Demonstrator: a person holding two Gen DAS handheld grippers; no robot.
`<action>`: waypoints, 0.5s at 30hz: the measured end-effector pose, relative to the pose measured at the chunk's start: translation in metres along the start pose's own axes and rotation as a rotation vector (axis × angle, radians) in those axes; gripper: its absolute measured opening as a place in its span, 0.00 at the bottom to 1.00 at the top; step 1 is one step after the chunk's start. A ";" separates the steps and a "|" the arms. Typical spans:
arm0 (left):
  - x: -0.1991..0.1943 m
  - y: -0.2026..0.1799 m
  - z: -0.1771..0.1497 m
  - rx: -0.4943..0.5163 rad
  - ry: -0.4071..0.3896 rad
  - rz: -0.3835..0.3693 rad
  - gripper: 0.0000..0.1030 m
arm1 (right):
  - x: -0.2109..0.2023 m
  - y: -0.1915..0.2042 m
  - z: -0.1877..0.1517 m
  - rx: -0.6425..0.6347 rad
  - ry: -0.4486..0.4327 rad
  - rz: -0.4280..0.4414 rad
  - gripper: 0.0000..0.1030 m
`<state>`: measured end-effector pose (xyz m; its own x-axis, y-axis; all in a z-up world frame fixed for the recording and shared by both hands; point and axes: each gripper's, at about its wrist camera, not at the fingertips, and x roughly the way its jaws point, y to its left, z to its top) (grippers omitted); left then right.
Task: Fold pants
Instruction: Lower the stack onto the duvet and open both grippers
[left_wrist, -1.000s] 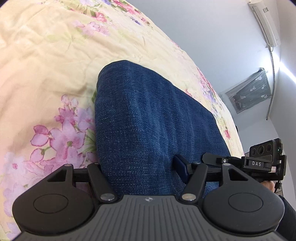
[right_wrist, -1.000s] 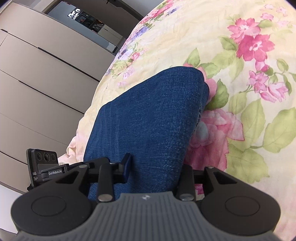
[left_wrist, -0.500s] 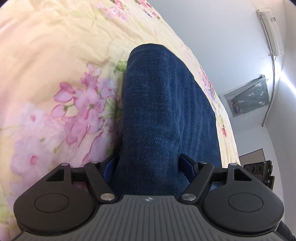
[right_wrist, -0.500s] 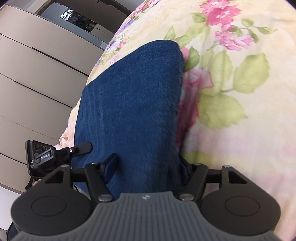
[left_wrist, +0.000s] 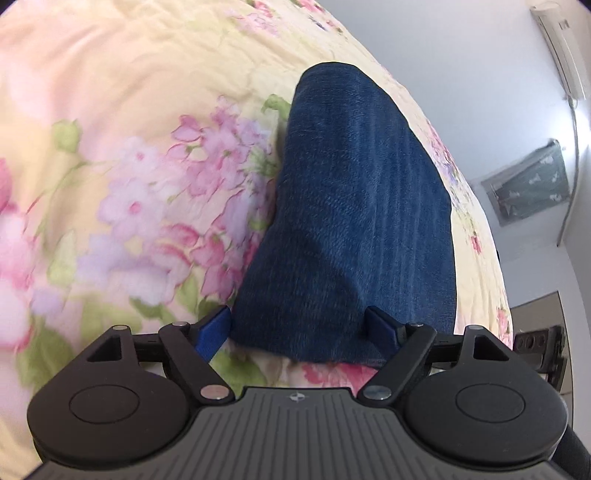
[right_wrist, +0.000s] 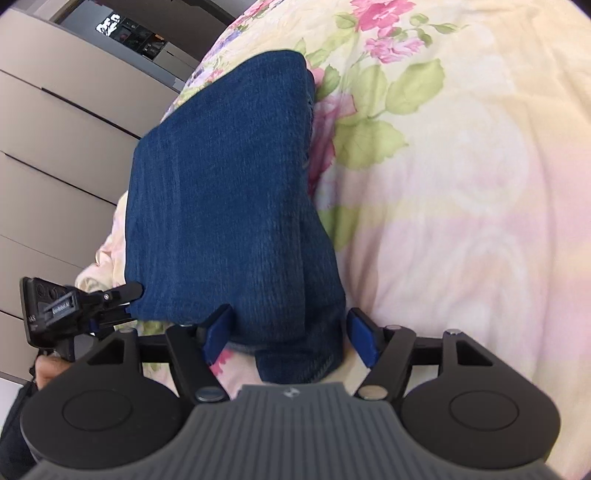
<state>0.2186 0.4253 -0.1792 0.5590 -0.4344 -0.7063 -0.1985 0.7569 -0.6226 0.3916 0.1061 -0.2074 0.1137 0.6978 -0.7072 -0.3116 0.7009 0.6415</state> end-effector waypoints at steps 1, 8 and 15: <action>-0.002 -0.002 -0.002 0.017 -0.002 0.025 0.92 | 0.001 0.005 -0.004 -0.030 0.008 -0.030 0.60; -0.007 -0.033 -0.037 0.205 -0.005 0.276 0.75 | -0.007 0.045 -0.025 -0.188 0.021 -0.191 0.57; -0.035 -0.074 -0.051 0.155 -0.128 0.370 0.78 | -0.026 0.112 -0.054 -0.459 -0.048 -0.375 0.61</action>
<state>0.1725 0.3601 -0.1256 0.5698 -0.0627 -0.8194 -0.2867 0.9193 -0.2697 0.3031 0.1587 -0.1334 0.3336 0.4285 -0.8397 -0.6171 0.7726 0.1490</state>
